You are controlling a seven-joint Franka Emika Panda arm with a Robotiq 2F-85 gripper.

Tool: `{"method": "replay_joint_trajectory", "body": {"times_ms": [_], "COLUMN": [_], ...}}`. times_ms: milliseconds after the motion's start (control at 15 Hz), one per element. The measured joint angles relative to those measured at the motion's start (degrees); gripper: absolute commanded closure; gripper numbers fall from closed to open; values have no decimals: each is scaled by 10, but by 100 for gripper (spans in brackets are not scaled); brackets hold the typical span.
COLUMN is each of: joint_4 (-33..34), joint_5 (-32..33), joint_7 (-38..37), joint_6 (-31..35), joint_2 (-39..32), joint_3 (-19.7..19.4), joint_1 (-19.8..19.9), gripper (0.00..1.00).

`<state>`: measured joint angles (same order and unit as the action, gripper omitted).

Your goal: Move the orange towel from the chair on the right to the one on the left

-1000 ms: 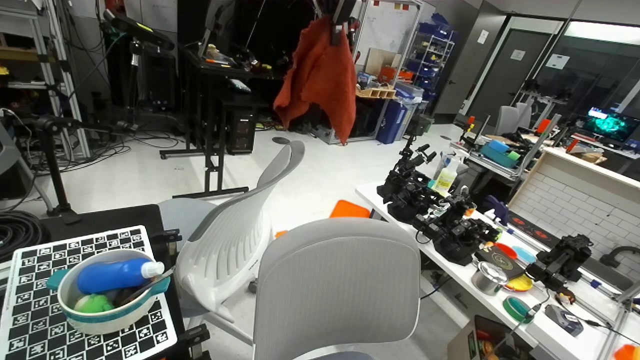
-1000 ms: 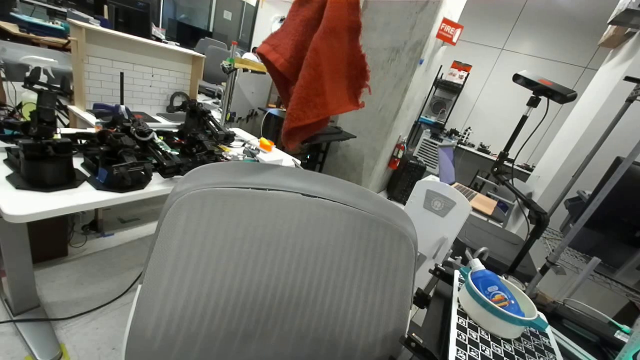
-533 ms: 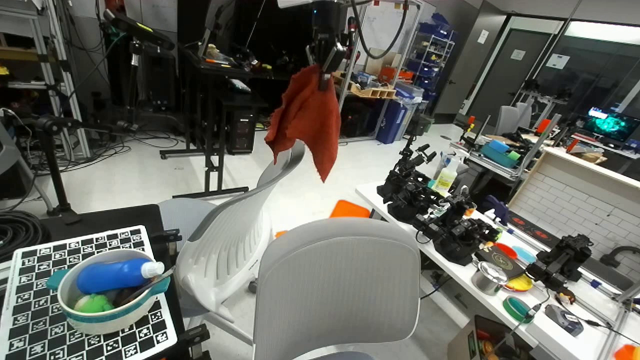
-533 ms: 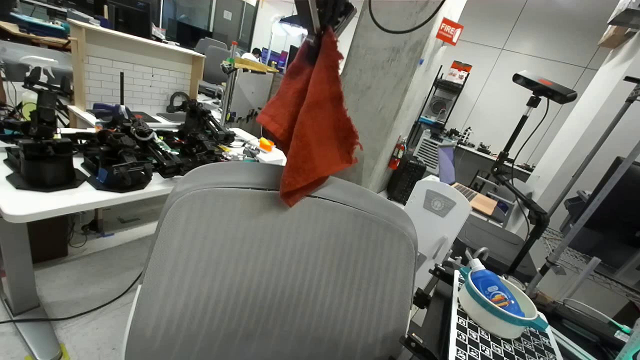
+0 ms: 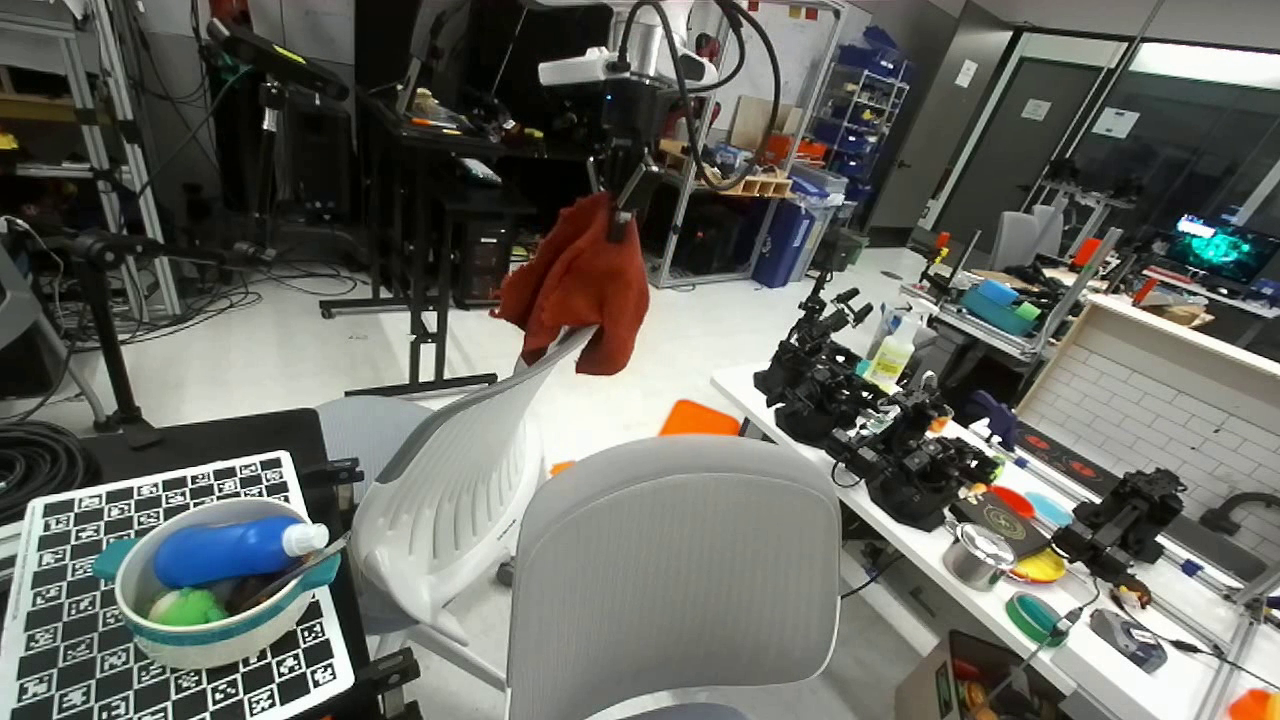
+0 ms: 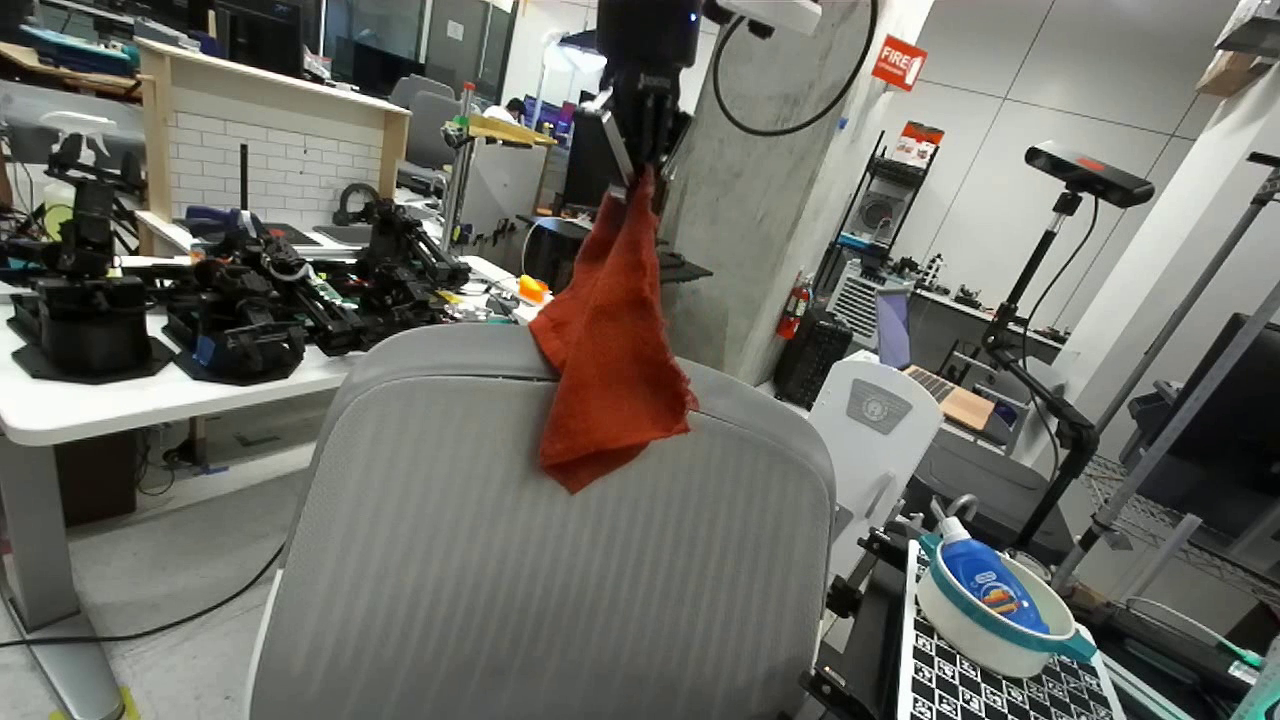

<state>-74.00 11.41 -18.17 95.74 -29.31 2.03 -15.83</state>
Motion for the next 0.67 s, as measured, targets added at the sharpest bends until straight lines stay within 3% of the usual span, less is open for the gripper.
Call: {"method": "replay_joint_trajectory", "body": {"times_ms": [67,133,267,667], "joint_4": [-6,-12,-22,-46], "joint_5": [6,12,26,58], "joint_7": [0,0,0,0], "joint_6": [0,0,2,10], "joint_2": [-1,-1,-1,-1], "joint_3": [0,0,0,1], "joint_1": [0,0,-1,-5], "gripper": [91,68,65,23]}}
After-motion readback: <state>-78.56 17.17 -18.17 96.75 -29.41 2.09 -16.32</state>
